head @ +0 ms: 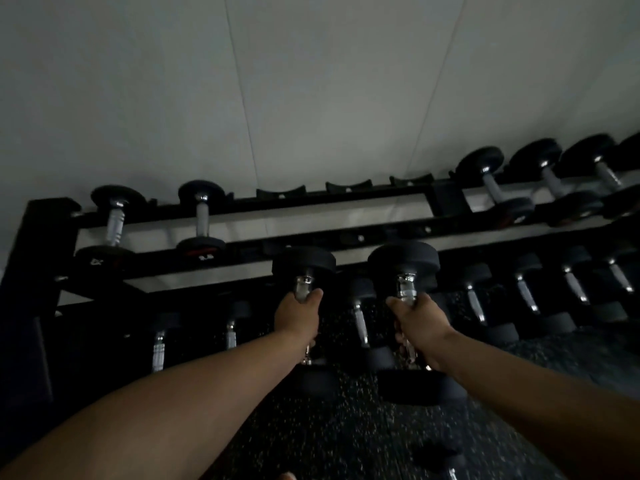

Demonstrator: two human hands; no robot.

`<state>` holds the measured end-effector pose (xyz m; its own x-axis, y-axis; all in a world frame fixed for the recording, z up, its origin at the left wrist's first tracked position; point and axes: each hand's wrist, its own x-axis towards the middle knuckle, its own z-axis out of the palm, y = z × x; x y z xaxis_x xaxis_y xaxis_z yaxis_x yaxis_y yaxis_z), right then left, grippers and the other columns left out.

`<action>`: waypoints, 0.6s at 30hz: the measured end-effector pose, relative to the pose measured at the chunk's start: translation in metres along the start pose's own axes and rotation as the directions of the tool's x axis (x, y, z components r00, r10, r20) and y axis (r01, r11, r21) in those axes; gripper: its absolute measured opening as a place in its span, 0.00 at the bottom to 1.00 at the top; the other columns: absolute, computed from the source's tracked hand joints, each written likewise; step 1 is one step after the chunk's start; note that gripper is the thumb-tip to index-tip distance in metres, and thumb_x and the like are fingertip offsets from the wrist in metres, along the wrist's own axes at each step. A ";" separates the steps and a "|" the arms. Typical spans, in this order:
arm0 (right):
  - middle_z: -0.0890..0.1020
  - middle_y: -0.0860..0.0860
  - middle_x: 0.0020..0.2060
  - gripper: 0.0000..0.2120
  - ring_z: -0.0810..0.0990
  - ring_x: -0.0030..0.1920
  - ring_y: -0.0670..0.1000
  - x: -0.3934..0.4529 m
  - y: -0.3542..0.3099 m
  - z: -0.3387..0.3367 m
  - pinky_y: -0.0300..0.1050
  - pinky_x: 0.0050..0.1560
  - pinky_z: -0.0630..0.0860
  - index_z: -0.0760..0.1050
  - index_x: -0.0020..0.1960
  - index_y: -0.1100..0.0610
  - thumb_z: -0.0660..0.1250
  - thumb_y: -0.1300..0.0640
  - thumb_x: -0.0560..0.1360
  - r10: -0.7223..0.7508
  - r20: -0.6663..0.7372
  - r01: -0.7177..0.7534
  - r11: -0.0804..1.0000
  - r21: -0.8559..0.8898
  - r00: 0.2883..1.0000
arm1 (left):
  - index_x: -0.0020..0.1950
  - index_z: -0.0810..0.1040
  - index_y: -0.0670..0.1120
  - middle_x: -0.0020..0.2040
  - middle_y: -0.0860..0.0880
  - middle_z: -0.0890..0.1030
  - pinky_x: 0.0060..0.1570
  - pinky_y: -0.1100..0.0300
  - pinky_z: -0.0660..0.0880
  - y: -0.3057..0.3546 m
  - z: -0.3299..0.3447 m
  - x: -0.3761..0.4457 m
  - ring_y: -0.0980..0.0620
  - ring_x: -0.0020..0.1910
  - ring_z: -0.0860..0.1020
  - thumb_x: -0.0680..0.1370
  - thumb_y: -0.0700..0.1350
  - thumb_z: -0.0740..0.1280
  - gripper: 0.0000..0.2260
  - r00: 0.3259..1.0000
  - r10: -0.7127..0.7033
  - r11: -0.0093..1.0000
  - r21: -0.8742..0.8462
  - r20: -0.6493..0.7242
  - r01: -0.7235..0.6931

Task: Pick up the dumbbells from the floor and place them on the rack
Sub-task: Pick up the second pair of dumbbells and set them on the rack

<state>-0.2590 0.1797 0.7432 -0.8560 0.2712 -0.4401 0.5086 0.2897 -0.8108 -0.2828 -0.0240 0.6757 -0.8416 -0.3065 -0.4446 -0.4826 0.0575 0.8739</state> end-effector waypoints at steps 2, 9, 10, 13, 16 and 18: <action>0.76 0.56 0.32 0.13 0.72 0.24 0.51 0.019 -0.023 0.007 0.41 0.24 0.71 0.72 0.49 0.60 0.67 0.50 0.76 -0.004 0.040 0.003 1.000 0.025 0.999 | 0.42 0.74 0.46 0.32 0.44 0.77 0.25 0.56 0.72 0.024 -0.007 0.024 0.45 0.23 0.74 0.74 0.58 0.69 0.15 1.000 0.022 1.000 0.019 -0.017 -0.022; 0.78 0.56 0.32 0.13 0.74 0.24 0.52 0.099 -0.088 0.033 0.41 0.23 0.70 0.73 0.48 0.59 0.70 0.50 0.74 -0.082 0.038 0.083 0.996 -0.029 0.996 | 0.48 0.74 0.45 0.32 0.45 0.73 0.24 0.59 0.69 0.084 -0.013 0.113 0.47 0.23 0.71 0.72 0.59 0.69 0.18 1.000 0.010 1.000 -0.013 -0.013 -0.010; 0.77 0.56 0.31 0.13 0.73 0.23 0.51 0.111 -0.097 0.036 0.39 0.22 0.70 0.72 0.48 0.58 0.70 0.50 0.74 -0.087 0.044 0.088 0.996 -0.031 0.995 | 0.48 0.73 0.45 0.32 0.45 0.74 0.24 0.59 0.69 0.090 -0.012 0.125 0.47 0.23 0.71 0.73 0.59 0.68 0.18 1.000 0.013 1.000 -0.016 -0.021 -0.014; 0.76 0.55 0.29 0.13 0.71 0.20 0.49 0.152 -0.120 0.044 0.38 0.21 0.69 0.73 0.49 0.61 0.70 0.52 0.74 -0.094 0.075 0.098 0.994 -0.054 0.993 | 0.48 0.74 0.46 0.35 0.42 0.78 0.23 0.60 0.70 0.107 -0.007 0.161 0.46 0.24 0.73 0.74 0.59 0.67 0.17 0.998 0.011 1.000 0.003 -0.063 -0.011; 0.79 0.59 0.32 0.15 0.75 0.26 0.54 0.196 -0.140 0.047 0.46 0.29 0.72 0.75 0.48 0.62 0.68 0.50 0.75 -0.127 0.136 0.143 0.983 -0.118 0.983 | 0.45 0.75 0.47 0.36 0.42 0.80 0.24 0.59 0.71 0.120 0.002 0.196 0.43 0.27 0.77 0.75 0.58 0.67 0.14 0.988 0.031 0.999 0.034 -0.154 -0.026; 0.80 0.58 0.34 0.15 0.77 0.29 0.55 0.226 -0.148 0.048 0.45 0.30 0.73 0.75 0.48 0.61 0.68 0.48 0.74 -0.124 0.142 0.144 0.979 -0.141 0.982 | 0.45 0.75 0.46 0.37 0.44 0.79 0.27 0.62 0.71 0.125 0.010 0.222 0.44 0.31 0.79 0.75 0.57 0.68 0.14 0.977 0.041 0.998 0.065 -0.210 -0.028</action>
<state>-0.5324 0.1546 0.7453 -0.9170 0.1003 -0.3861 0.3876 0.4528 -0.8030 -0.5329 -0.0758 0.6846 -0.7910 -0.4968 -0.3571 -0.4734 0.1274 0.8716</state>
